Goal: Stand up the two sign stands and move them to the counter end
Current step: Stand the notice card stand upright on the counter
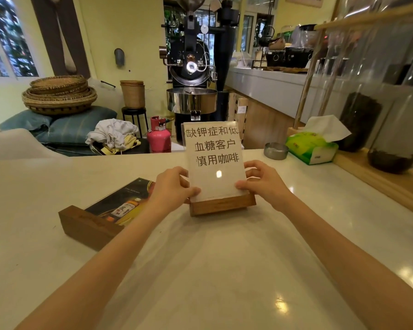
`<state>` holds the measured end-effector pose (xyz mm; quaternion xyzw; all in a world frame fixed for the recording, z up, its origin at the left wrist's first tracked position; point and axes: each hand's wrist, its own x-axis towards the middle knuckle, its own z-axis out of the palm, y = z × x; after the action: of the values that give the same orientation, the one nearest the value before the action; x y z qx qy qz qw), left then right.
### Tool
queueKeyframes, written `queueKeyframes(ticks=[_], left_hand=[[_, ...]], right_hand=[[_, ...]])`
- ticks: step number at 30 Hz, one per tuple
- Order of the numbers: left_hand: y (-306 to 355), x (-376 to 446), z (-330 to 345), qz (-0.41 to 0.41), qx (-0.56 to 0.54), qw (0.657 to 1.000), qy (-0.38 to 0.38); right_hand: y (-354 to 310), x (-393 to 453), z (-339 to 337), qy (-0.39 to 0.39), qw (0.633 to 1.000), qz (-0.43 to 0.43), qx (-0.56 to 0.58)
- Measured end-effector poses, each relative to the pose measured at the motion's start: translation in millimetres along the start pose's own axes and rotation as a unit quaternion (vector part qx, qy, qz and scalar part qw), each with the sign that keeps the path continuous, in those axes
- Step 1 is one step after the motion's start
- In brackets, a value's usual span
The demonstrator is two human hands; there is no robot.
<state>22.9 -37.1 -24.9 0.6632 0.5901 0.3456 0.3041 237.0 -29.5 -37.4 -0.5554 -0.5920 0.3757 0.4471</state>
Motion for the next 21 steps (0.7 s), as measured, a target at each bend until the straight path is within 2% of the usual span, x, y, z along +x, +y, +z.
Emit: queueKeyframes(ticks=[6, 13, 21], left_hand=[[-2, -11, 3, 0.074, 0.035, 0.996, 0.033], [-11, -25, 7, 0.145, 0.062, 0.986, 0.05], [-13, -33, 11, 0.164, 0.072, 0.983, 0.047]], right_hand=[[3, -12, 0, 0.008, 0.998, -0.032, 0.054], [4, -23, -1, 0.011, 0.998, -0.057, 0.026], [4, -36, 1, 0.014, 0.998, -0.052, 0.039]])
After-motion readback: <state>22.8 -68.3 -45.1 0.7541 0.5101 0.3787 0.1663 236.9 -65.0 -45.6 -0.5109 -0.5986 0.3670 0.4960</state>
